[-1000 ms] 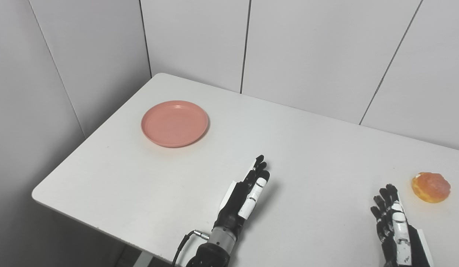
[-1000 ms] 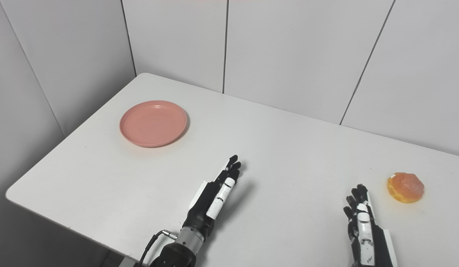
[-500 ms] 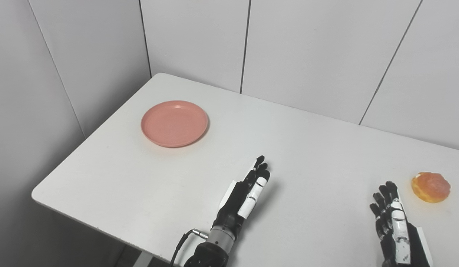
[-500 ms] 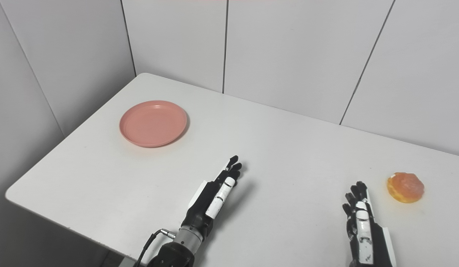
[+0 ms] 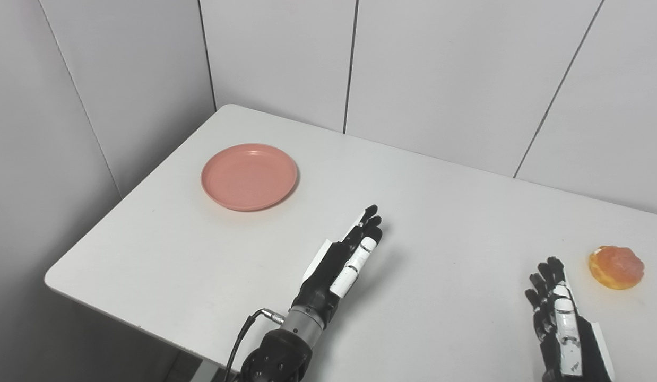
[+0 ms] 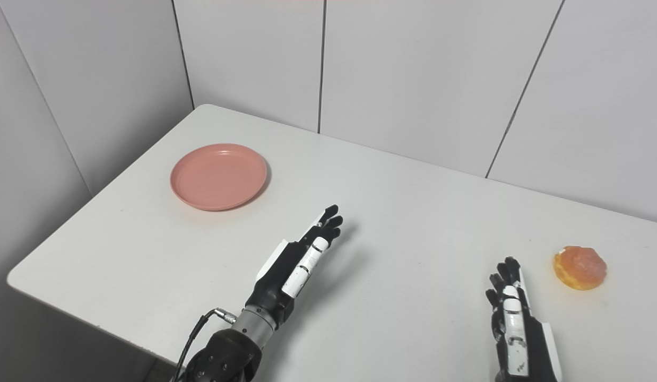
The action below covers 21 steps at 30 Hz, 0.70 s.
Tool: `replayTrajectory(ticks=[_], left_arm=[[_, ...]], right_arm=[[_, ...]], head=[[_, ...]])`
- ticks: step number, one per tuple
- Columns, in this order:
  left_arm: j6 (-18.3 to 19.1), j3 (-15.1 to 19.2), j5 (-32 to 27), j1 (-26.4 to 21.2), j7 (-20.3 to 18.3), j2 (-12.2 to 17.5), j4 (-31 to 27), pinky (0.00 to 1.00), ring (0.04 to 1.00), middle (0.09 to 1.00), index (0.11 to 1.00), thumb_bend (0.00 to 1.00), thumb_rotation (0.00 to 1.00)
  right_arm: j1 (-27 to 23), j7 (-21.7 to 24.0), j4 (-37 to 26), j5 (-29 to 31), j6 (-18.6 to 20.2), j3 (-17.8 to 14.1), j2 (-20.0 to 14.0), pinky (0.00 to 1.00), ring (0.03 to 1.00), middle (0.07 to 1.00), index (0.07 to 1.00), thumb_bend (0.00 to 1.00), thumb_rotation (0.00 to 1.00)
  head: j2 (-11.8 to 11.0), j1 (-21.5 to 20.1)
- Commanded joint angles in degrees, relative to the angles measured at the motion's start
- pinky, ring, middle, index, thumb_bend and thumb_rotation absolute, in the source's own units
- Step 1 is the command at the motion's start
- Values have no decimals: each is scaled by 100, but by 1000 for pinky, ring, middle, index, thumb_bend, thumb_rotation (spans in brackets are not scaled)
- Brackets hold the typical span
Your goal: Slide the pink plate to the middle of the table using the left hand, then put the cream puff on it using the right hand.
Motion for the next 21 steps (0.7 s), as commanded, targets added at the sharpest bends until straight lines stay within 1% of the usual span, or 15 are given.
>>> replayTrajectory(ticks=[1, 4, 7, 10, 13, 15, 16, 18, 21], left_arm=[[-75, 37, -53, -142, -73, 133, -244, 1000, 965, 973, 969, 508, 1000], [-64, 108, -150, -196, -87, 165, -322, 999, 963, 973, 969, 504, 1000], [-130, 210, -252, -265, -52, 167, -404, 953, 951, 968, 960, 481, 1000], [-136, 312, -301, -359, -16, 179, -505, 939, 941, 962, 952, 469, 1000], [23, 424, -382, -450, -26, 211, -659, 966, 949, 967, 957, 471, 1000], [195, 523, -457, -551, -41, 261, -810, 984, 961, 974, 965, 470, 1000], [218, 572, -455, -625, -47, 315, -865, 992, 967, 977, 969, 467, 1000], [251, 662, -463, -747, -44, 396, -920, 969, 963, 977, 971, 446, 1000], [333, 837, -535, -934, -15, 503, -938, 953, 951, 968, 965, 452, 1000]], right_arm=[[-96, -24, -233, 17, 3, 0, 35, 1000, 1000, 1000, 1000, 62, 1000], [-91, -35, -225, -4, 0, 3, 39, 1000, 1000, 1000, 1000, 67, 1000], [-93, -37, -199, 10, -29, -4, 54, 1000, 1000, 1000, 1000, 66, 1000], [-94, -53, -210, 12, -4, -8, 71, 1000, 1000, 1000, 1000, 64, 1000], [-104, -21, -187, 82, 20, -14, 73, 1000, 1000, 1000, 1000, 70, 1000], [-110, -11, -179, 80, 11, -5, 64, 1000, 1000, 1000, 1000, 70, 1000], [-109, -18, -183, 74, 21, -4, 68, 1000, 1000, 1000, 1000, 70, 1000], [-103, -35, -184, 50, 9, 1, 78, 1000, 1000, 1000, 1000, 66, 1000], [-90, -75, -185, -18, -18, 14, 93, 1000, 1000, 1000, 1000, 63, 1000]], head=[[-10, -2], [-17, 6], [-16, 18], [-13, 21], [-11, 25], [-14, 21], [-16, 10], [-23, 2], [-22, 4]])
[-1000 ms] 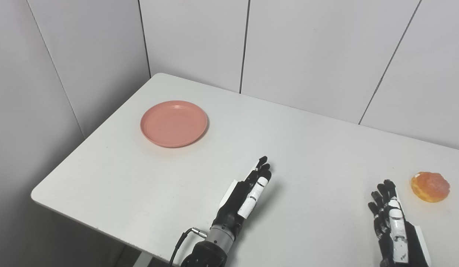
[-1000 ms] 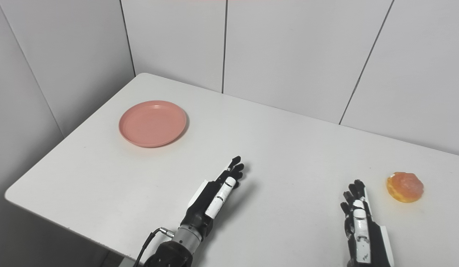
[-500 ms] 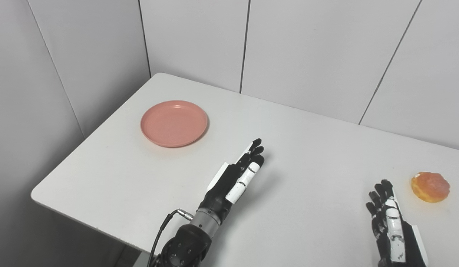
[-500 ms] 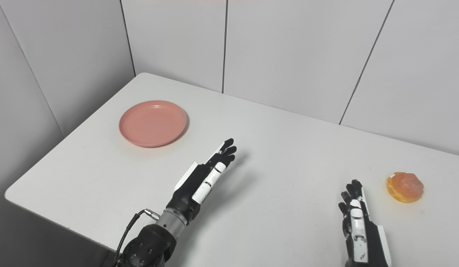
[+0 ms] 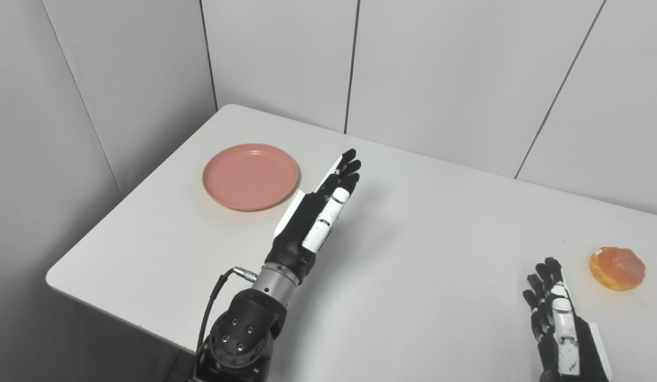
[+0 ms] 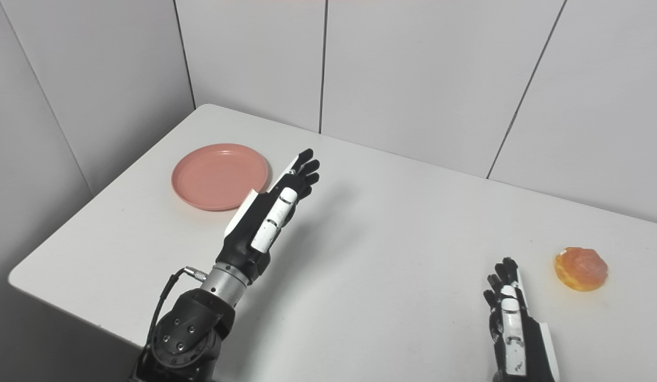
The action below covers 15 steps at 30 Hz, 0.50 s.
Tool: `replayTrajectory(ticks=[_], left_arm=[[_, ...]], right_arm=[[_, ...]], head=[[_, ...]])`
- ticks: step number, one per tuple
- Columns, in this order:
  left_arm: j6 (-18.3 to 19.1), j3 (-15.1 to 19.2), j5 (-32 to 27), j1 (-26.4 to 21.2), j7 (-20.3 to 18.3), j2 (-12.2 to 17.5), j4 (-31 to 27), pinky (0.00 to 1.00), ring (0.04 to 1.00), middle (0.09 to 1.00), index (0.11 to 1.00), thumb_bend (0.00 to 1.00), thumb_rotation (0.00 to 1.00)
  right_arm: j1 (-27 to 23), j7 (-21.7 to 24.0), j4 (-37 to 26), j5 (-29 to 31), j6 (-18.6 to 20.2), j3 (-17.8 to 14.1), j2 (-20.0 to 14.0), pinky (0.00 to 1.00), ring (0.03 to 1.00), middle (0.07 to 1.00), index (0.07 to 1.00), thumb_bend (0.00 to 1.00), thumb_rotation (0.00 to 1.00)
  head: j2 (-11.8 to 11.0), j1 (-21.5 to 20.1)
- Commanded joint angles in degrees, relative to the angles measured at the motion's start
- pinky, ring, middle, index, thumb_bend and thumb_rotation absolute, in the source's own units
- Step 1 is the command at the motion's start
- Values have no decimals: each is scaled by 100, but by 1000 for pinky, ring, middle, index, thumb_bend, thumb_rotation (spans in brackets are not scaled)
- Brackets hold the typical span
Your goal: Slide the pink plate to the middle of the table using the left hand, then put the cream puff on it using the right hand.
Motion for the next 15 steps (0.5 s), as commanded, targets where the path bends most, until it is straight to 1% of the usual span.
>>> replayTrajectory(ticks=[1, 5, 11, 15], left_arm=[[73, 145, -102, -331, 58, 86, -152, 950, 947, 964, 963, 456, 1000], [245, 335, -134, -550, 116, 183, -139, 944, 936, 948, 943, 491, 1000], [58, 773, -439, -818, 165, 391, 204, 935, 918, 932, 928, 500, 1000], [-69, 945, -580, -958, 154, 547, 404, 945, 932, 946, 936, 496, 1000]], right_arm=[[-92, -13, -184, 5, -62, 11, 50, 1000, 1000, 1000, 1000, 63, 1000], [-99, 23, -170, 25, -97, 30, 16, 1000, 1000, 1000, 1000, 66, 1000], [-104, 11, -166, -27, -114, 51, -1, 1000, 1000, 1000, 1000, 61, 1000], [-98, -9, -165, -51, -88, 42, 6, 1000, 1000, 1000, 1000, 58, 1000]], head=[[6, -7], [16, -9], [28, 1], [5, 32]])
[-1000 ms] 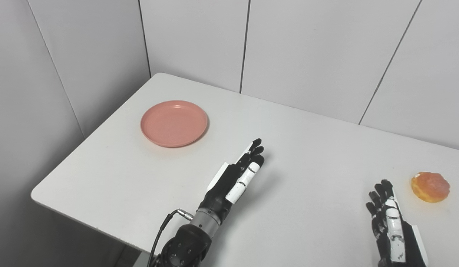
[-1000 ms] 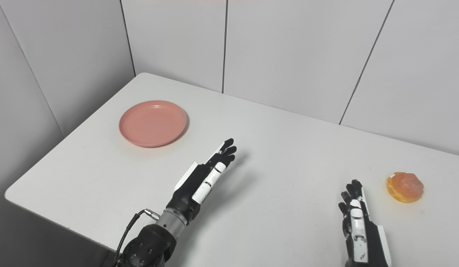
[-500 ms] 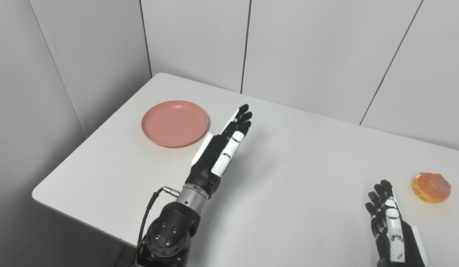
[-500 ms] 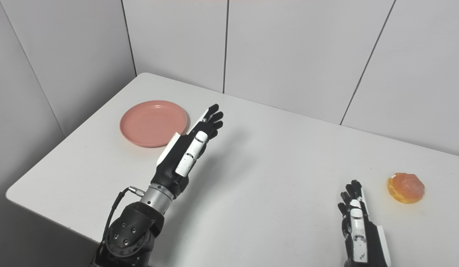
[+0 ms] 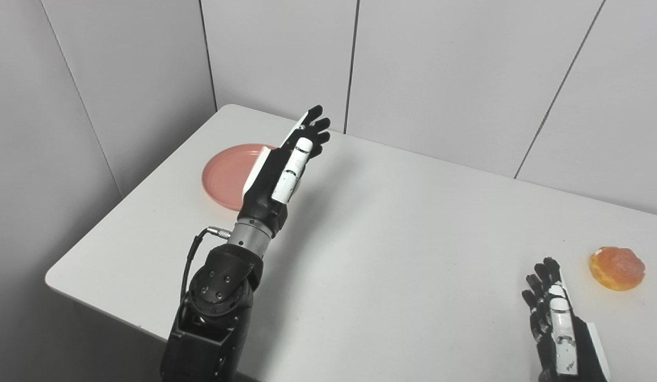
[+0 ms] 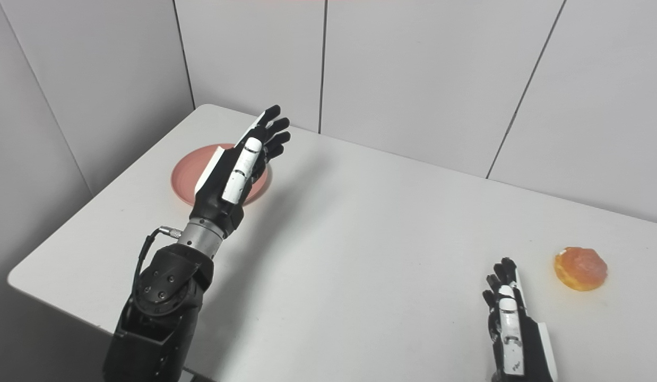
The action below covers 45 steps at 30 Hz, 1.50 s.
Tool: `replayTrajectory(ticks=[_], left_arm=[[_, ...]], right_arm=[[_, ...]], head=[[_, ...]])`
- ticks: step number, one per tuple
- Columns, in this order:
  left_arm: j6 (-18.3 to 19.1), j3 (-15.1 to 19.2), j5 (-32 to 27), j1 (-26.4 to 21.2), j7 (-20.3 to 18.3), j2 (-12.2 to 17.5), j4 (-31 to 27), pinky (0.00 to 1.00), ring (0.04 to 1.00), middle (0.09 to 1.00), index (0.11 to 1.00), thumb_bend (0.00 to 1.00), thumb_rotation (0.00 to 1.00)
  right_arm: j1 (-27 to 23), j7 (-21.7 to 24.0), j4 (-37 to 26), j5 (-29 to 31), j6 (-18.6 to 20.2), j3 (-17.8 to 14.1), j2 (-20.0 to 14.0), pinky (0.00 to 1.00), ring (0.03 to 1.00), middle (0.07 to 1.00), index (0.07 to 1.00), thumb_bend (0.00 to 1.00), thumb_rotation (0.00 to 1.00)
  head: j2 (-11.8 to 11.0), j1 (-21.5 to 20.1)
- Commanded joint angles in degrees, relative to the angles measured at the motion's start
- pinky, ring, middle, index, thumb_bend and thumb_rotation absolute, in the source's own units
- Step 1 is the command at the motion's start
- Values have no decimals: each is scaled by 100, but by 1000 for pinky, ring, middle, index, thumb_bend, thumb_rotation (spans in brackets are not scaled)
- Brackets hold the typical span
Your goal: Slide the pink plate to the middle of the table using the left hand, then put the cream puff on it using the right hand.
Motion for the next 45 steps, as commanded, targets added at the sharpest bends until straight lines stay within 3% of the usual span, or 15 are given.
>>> replayTrajectory(ticks=[1, 10, 30, 45], left_arm=[[-320, 93, -90, -328, 67, 98, -29, 934, 926, 938, 926, 478, 1000], [-303, 460, -190, -682, 261, 319, 304, 944, 928, 940, 922, 424, 1000], [-269, 1221, -517, -1182, 588, 945, 1096, 907, 916, 930, 912, 439, 1000], [-613, 1373, -621, -1164, 553, 1457, 1714, 914, 919, 924, 907, 437, 1000]], right_arm=[[-100, 23, -159, 21, -103, 2, -1, 1000, 1000, 1000, 1000, 63, 1000], [-94, 56, -115, 33, -229, 0, -22, 1000, 1000, 1000, 1000, 64, 1000], [-110, 67, -98, 46, -291, -9, -16, 1000, 1000, 1000, 1000, 54, 1000], [-105, 62, -126, 73, -194, -26, -20, 1000, 1000, 1000, 1000, 53, 1000]], head=[[5, 8], [-25, 39], [-31, 46], [-51, 73]])
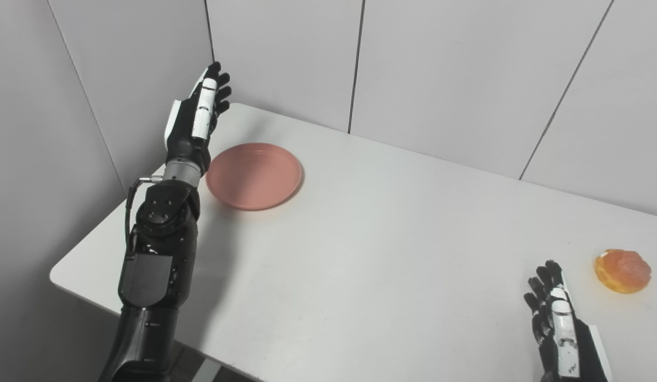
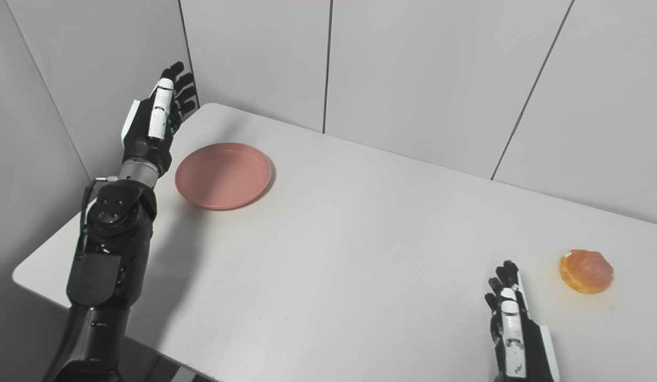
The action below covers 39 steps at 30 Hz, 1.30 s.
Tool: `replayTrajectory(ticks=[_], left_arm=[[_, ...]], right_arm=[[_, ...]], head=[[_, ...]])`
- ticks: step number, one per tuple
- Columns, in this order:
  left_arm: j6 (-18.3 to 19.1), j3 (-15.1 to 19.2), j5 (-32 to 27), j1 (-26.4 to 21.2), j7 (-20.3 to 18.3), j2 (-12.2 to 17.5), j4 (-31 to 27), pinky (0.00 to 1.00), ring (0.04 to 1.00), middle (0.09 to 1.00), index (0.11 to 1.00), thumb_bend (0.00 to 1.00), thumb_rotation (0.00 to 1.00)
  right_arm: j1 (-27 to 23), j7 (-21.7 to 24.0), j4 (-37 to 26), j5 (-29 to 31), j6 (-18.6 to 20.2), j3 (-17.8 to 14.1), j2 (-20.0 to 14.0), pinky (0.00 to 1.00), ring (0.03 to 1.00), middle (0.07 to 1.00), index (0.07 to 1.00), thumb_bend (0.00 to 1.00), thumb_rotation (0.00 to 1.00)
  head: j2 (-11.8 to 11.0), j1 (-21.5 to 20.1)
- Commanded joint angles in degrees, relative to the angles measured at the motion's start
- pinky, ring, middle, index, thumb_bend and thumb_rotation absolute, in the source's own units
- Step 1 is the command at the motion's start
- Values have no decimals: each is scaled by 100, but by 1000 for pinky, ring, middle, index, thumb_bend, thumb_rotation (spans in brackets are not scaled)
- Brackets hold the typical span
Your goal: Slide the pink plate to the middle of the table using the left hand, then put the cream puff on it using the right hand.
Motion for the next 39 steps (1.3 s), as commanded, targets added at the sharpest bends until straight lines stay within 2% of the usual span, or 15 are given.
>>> replayTrajectory(ticks=[1, 5, 12, 24, 31, 39], left_arm=[[-380, 77, -2, -237, 5, 231, -35, 904, 913, 915, 894, 440, 1000], [-476, 147, -61, -235, 41, 268, 130, 902, 910, 907, 885, 437, 1000], [-575, 235, -98, -231, 55, 311, 422, 929, 938, 938, 925, 441, 1000], [-585, 437, -382, -237, 39, 326, 912, 954, 948, 950, 933, 416, 1000], [-725, 437, -368, -276, 59, 469, 1487, 940, 939, 939, 918, 409, 1000], [-844, 458, -484, -263, 16, 427, 1742, 934, 936, 933, 914, 368, 1000]], right_arm=[[-112, 26, -162, 40, -206, -13, 5, 1000, 1000, 1000, 1000, 46, 1000], [-95, -19, -217, -4, -137, -11, 14, 1000, 1000, 1000, 1000, 45, 1000], [-89, -7, -255, 15, -121, -10, 6, 1000, 1000, 1000, 1000, 30, 1000], [-106, 9, -243, 59, -82, -23, 0, 1000, 1000, 1000, 1000, 33, 1000], [-103, 15, -200, 61, -171, -27, -2, 1000, 1000, 1000, 1000, 42, 1000], [-105, 25, -207, 103, -121, -36, -6, 1000, 1000, 1000, 1000, 47, 1000]], head=[[0, 6], [8, 29], [23, 31], [36, 29], [57, 20], [60, 26]])
